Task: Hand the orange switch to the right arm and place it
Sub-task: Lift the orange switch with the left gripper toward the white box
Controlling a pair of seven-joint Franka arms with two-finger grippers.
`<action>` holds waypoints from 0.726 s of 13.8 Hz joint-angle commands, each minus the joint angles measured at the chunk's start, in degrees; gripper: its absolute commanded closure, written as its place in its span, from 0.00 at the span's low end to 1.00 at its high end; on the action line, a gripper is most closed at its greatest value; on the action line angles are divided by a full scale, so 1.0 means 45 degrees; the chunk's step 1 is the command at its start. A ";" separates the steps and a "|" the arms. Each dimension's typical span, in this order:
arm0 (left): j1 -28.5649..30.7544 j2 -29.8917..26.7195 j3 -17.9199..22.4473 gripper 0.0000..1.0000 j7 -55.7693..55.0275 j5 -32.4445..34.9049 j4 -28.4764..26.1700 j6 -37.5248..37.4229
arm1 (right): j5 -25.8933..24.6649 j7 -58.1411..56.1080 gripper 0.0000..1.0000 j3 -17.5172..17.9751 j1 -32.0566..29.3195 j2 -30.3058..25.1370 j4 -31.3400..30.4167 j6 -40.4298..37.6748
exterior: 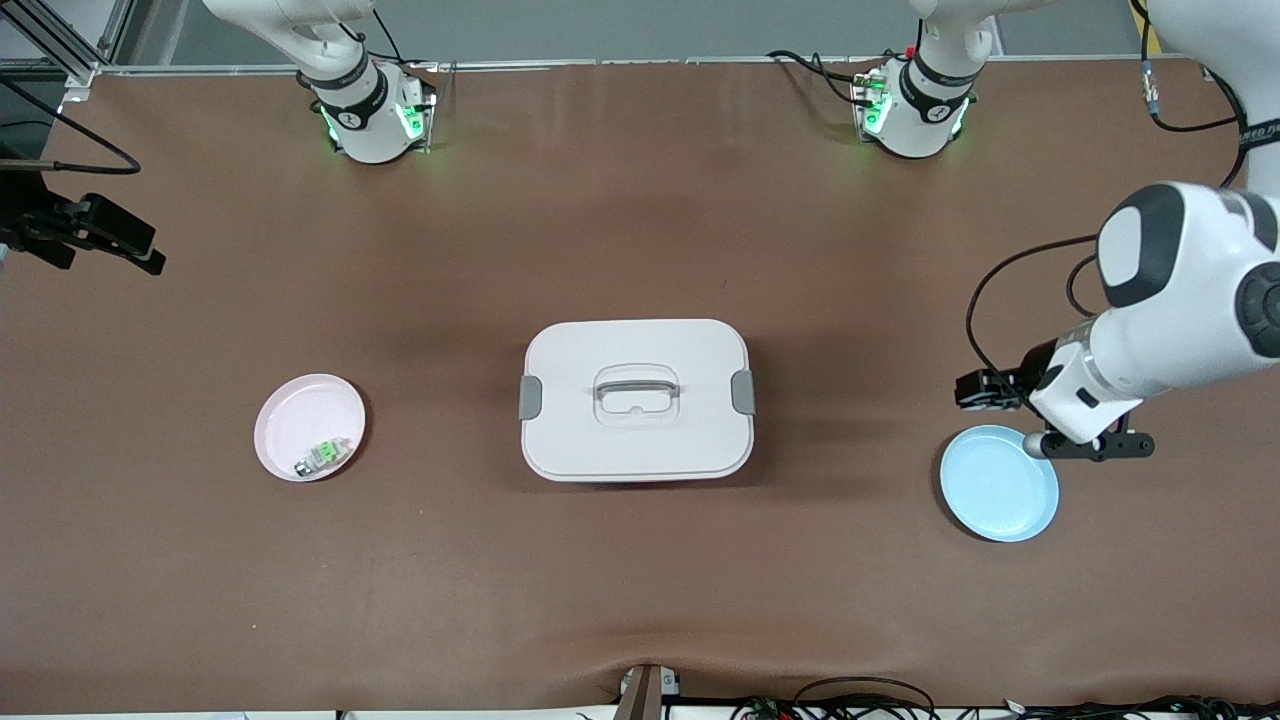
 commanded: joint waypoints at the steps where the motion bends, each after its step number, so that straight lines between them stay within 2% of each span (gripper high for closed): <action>1: 0.0095 -0.0840 -0.0629 1.00 -0.1371 -0.0929 0.0045 -0.1103 | -0.0050 0.0087 0.00 0.0036 0.0106 0.0020 0.0080 -0.0124; 7: -0.0022 -0.0804 -0.2875 1.00 -0.6798 -0.2628 0.1138 -0.1753 | -0.0069 -0.0050 0.00 0.0017 0.0107 0.0293 0.0119 0.0090; 8: -0.0138 -0.0744 -0.3072 1.00 -0.7619 -0.2901 0.1315 -0.1714 | -0.0011 -0.0031 0.00 0.0017 0.0126 0.0912 0.0118 -0.0045; 10: -0.0741 -0.0491 -0.3229 1.00 -0.9278 -0.3681 0.1646 -0.1655 | -0.0068 -0.0069 0.00 0.0017 0.0087 0.1036 0.0060 -0.0026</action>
